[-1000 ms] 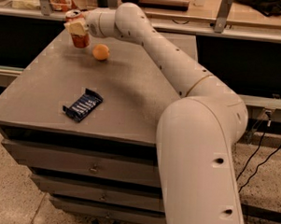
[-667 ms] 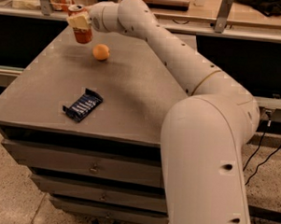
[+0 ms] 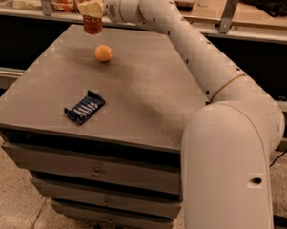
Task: Pick coke can
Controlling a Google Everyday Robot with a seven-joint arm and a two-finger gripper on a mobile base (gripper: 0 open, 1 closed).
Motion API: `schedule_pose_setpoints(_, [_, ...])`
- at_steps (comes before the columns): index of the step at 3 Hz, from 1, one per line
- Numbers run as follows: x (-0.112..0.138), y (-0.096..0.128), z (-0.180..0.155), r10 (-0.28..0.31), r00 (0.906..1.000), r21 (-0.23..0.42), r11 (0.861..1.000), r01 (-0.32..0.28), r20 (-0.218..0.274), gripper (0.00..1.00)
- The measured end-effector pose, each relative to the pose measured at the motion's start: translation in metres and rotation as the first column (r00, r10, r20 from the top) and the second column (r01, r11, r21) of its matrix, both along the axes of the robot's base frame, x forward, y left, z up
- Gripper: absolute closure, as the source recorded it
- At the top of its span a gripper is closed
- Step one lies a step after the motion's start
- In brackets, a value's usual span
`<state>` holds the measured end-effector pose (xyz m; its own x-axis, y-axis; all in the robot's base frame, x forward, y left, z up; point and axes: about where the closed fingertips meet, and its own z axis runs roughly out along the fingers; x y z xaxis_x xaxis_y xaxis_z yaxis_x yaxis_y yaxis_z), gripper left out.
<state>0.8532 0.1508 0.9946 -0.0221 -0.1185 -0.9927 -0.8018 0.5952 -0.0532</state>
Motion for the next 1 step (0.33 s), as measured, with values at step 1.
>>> schedule_pose_setpoints(1, [0.0, 0.0001, -0.0001, 0.0, 1.0, 0.0, 1.0, 0.0, 0.0, 1.0])
